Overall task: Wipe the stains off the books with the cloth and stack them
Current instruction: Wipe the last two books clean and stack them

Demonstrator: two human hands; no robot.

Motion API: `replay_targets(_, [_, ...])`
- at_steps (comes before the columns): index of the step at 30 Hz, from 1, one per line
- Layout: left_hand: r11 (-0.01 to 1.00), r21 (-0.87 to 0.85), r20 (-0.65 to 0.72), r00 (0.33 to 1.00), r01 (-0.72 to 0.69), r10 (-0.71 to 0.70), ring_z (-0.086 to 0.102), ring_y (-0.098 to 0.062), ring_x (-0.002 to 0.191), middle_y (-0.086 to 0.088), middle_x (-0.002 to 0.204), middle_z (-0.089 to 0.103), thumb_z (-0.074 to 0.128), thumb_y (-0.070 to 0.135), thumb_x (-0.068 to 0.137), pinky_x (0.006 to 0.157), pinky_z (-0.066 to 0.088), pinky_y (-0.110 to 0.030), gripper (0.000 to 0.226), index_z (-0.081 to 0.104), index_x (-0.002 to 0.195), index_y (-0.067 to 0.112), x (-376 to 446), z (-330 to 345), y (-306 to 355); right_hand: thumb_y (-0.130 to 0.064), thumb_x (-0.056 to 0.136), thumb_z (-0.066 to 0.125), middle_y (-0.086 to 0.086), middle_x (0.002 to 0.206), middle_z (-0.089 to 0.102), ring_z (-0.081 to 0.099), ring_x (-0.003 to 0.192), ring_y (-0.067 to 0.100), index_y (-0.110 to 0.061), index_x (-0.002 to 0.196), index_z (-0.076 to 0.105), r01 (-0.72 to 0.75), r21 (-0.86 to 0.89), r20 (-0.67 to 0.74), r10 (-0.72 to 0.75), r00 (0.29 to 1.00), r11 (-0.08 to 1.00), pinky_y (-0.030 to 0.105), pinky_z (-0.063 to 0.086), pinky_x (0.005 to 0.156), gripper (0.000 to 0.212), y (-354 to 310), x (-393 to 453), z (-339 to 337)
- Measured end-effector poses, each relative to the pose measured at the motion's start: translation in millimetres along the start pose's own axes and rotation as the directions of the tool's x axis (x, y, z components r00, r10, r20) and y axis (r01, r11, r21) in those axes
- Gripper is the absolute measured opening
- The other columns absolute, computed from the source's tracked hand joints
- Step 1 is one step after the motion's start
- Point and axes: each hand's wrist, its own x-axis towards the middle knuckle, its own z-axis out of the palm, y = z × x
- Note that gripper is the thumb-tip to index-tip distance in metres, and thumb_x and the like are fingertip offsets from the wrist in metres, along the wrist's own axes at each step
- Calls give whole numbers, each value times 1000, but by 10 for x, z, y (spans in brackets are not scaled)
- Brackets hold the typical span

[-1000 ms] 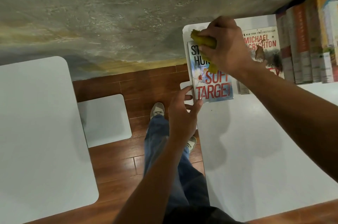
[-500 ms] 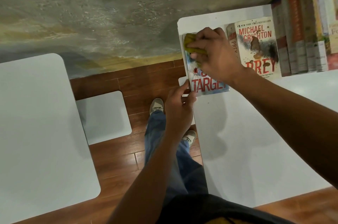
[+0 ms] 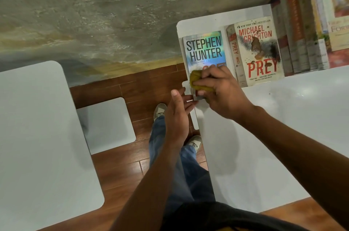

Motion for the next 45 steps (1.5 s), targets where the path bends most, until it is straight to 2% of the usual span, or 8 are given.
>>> replay_targets(6, [999,-25,17,999,37,-37,69,-16,110,-13,123,69,20,59,94,84,55,-20,78,56,139,6,17,-30,13,-14,84,75,6,107,62,52,100,28,-12,108,75,2,23,13,-3,1000,1000,44,52,84,25,-53,-173,12])
replay_targets(15, [987,143,-41,997,72,-66,71,-7,103,5,113,73,14,48,107,81,56,-16,65,60,136,13,82,-50,-9,-9,79,81,5,109,67,59,110,27,-10,107,76,-76,57,161,66,985,995,39,49,101,29,-159,-347,-62])
replay_targets(18, [971,220,-121,990,95,-70,70,5,86,15,101,71,21,49,107,67,51,-8,56,65,125,21,125,-36,20,-13,85,76,-6,118,64,54,121,19,-12,112,74,-253,164,349,184,919,954,23,39,104,27,-178,-395,-196])
replay_targets(21, [959,270,-143,989,85,-47,62,17,71,21,86,63,31,44,108,57,44,-3,31,60,100,35,150,33,69,-10,90,70,-16,113,64,56,114,13,-22,102,70,-567,376,484,366,795,733,33,52,97,17,-142,-386,-459])
replay_targets(26, [924,382,-115,992,4,43,70,1,87,5,110,68,47,45,104,61,51,-8,37,63,125,19,285,151,60,-10,94,65,3,107,71,68,105,23,-19,102,72,-454,648,84,535,840,611,37,61,81,14,5,53,-874])
replay_targets(32, [873,477,-143,971,-101,190,63,-1,90,6,122,52,54,42,101,63,48,-3,44,55,143,27,277,232,86,-24,91,70,-4,105,63,63,100,20,-11,112,73,-267,228,-164,307,937,936,34,55,89,24,233,813,-759])
replay_targets(35, [850,513,-121,970,-120,210,63,-2,92,5,121,52,55,40,101,66,50,-4,47,53,145,24,270,203,70,-17,90,71,4,111,59,55,105,19,-13,115,73,-244,106,-63,252,966,964,14,41,92,26,304,971,-634])
replay_targets(45, [861,475,-108,959,-182,262,63,3,83,5,110,54,61,30,100,66,48,-2,42,59,138,13,276,191,62,-20,93,67,0,128,58,47,121,22,-20,117,72,-159,-36,114,162,980,987,19,31,100,24,423,948,-565])
